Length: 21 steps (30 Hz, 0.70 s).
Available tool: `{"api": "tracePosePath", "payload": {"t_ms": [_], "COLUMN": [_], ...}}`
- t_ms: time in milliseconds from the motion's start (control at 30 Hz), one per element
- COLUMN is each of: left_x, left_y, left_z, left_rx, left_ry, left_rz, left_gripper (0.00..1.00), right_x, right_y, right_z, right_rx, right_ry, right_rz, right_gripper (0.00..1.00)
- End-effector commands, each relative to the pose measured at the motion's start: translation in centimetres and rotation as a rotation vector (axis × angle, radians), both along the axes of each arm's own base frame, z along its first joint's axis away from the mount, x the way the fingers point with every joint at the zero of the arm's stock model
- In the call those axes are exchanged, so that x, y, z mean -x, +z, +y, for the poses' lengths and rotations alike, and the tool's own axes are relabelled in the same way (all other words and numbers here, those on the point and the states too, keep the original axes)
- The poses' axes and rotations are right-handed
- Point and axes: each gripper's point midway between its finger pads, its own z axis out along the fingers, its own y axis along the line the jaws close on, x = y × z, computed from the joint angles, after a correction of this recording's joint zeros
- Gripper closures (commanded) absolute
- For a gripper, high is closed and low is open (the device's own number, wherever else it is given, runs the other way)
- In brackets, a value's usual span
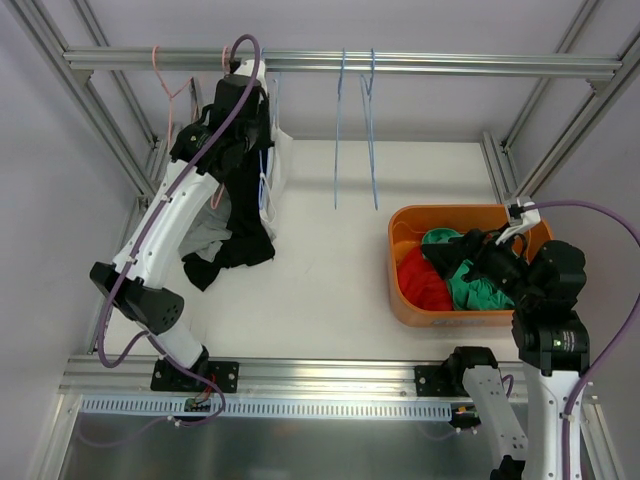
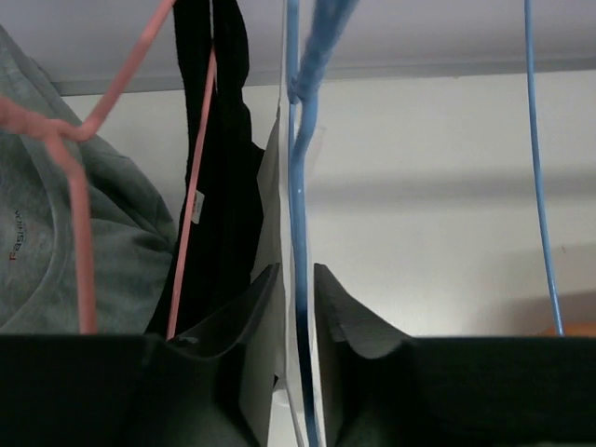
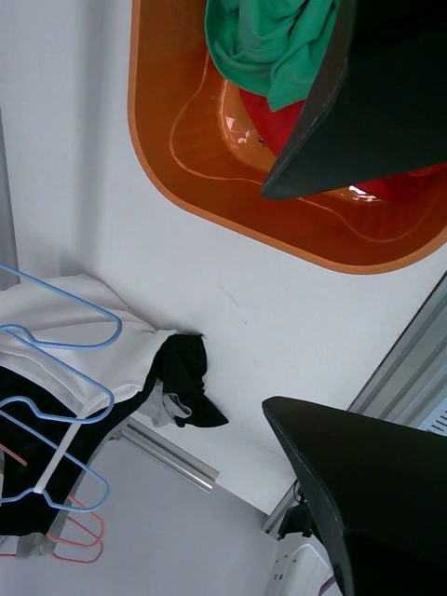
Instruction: Remove the tank top from the hanger
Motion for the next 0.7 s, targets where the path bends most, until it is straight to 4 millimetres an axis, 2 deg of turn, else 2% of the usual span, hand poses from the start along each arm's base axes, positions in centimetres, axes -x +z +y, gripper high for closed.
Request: {"api": "tracePosePath", "payload": {"t_ms": [0, 67, 167, 300, 500, 667], "left_x": [-0.2, -0.4, -0.1, 0.9, 2.8, 3.9], "left_y": [2.3, 2.4, 3.2, 5.2, 9.7, 11.5], "left_z": [-0.9, -1.0, -0.9, -0.8, -0.4, -0.6], "left_rx": [0.059, 0.065, 0.083, 0.138, 0.215, 0.254], "left_ry": [-0.040, -0.038, -0.037, -0.043, -0.069, -0.101], "left_rz": [-0.052, -0.057, -0.074, -0.113, -0.218, -0.264], "left_gripper": [0.81, 0.91, 1.00, 1.00, 1.00, 1.00], "right_x": [0.2, 0.0, -0.1, -0.4, -0.7, -0.8], "right_y": [1.6, 1.3, 1.0, 0.8, 1.2, 1.1], "right_z": [0.5, 0.5, 0.5, 0.4, 0.5, 0.6], "right_rx": [-0.021, -0.020, -0.020, -0.026, -0.032, -0.030], "right_ry": [0.034, 0.032, 0.031, 0.023, 0.028, 0.030], "right_rz": [-0.072, -0.064, -0.058, -0.056, -0.063, -0.063], "right_gripper": [0.08, 0.09, 0.09, 0.08, 0.08, 0.08]}}
